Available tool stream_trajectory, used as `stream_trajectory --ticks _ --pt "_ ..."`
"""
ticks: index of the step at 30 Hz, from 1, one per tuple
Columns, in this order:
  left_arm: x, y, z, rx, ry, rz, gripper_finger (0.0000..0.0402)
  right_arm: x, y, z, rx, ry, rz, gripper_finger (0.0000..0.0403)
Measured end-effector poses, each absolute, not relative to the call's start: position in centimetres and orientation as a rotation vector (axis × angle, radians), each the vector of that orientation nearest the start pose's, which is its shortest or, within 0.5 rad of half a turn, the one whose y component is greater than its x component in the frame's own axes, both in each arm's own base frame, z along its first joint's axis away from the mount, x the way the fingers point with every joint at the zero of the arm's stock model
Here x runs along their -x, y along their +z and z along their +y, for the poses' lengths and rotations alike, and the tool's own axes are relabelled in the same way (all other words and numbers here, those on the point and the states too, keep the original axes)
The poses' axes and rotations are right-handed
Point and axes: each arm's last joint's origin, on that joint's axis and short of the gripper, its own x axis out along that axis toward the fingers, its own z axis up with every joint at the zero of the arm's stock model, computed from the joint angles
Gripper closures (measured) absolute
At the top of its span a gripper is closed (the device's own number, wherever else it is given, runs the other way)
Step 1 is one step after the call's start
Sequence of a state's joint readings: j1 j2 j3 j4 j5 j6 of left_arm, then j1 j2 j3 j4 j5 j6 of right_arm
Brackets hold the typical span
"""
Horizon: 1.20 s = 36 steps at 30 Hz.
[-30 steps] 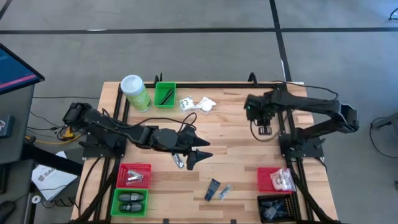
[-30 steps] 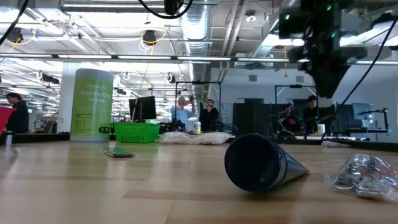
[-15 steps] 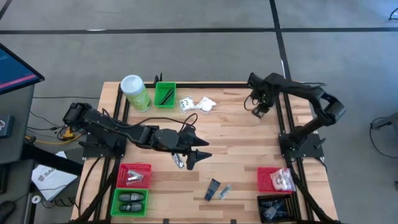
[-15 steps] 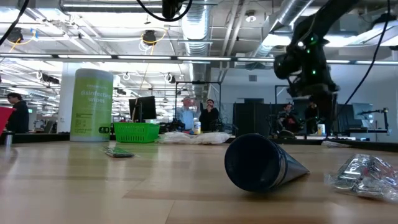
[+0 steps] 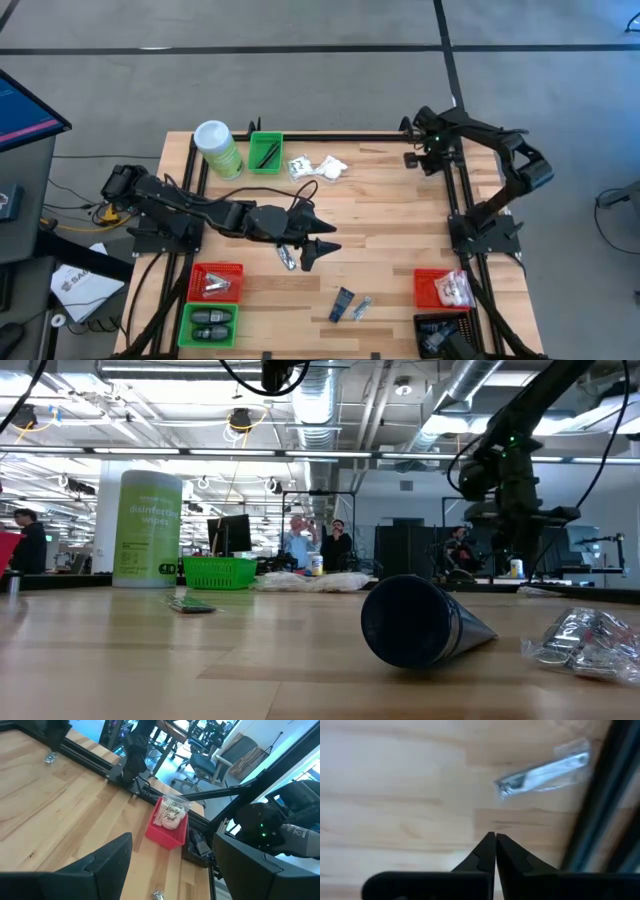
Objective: Pick & Place Travel size toiletries
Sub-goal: Put the nail cutter into the left red bin
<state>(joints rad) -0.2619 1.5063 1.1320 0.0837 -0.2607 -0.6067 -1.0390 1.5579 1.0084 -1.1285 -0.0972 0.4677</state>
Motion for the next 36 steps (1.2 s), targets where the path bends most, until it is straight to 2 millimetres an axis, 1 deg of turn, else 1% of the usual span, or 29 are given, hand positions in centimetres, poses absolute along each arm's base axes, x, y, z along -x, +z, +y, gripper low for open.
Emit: stream_trajectory --ticks 2,4,8,13,15,18,20,22,25,27,29,33,36 --pt "-33.5 30.6 -8.2 0.528 0.085 0.271 0.0128 -12.5 19.5 -21.5 -1.363 -1.112 1.243 0.0392" --pt "-33.5 30.6 -8.3 0.528 0.085 0.269 0.0128 -12.3 19.6 -21.5 -1.423 -1.163 1.213 0.0390" --pt "-33.4 30.6 -8.6 0.529 0.078 0.271 0.0128 -12.0 20.0 -21.7 -1.485 -1.313 1.103 0.0398" --pt "-33.2 30.6 -9.1 0.530 0.079 0.268 0.0128 -11.5 21.5 -21.3 -1.550 -1.587 0.874 0.0400" --pt "-33.2 30.6 -9.4 0.528 0.082 0.265 0.0128 -11.3 21.6 -20.9 -1.587 -1.641 0.767 0.0397" --pt "-33.0 30.6 -9.7 0.524 0.088 0.262 0.0128 -10.8 20.4 -20.1 -1.660 -1.652 0.691 0.0395" --pt "-33.0 30.6 -9.8 0.522 0.097 0.258 0.0128 -10.4 18.8 -19.5 -1.726 -1.626 0.695 0.0395" --pt "-33.0 30.6 -9.8 0.520 0.100 0.257 0.0128 -9.9 17.4 -18.6 -1.767 -1.637 0.718 0.0395" --pt "-33.0 30.6 -9.8 0.519 0.101 0.258 0.0128 -9.5 16.5 -17.6 -1.745 -1.697 0.700 0.0394" --pt "-33.0 30.6 -9.8 0.519 0.101 0.258 0.0128 -9.3 16.5 -16.9 -1.712 -1.747 0.661 0.0394" --pt "-33.0 30.6 -9.8 0.518 0.102 0.258 0.0128 -9.2 16.9 -16.6 -1.677 -1.799 0.586 0.0395" --pt "-33.0 30.6 -9.7 0.520 0.107 0.256 0.0128 -8.7 17.5 -16.6 -1.600 -1.902 0.463 0.0395" --pt "-33.0 30.6 -9.6 0.526 0.117 0.252 0.0128 -8.8 17.1 -17.1 -1.581 -1.907 0.459 0.0395"
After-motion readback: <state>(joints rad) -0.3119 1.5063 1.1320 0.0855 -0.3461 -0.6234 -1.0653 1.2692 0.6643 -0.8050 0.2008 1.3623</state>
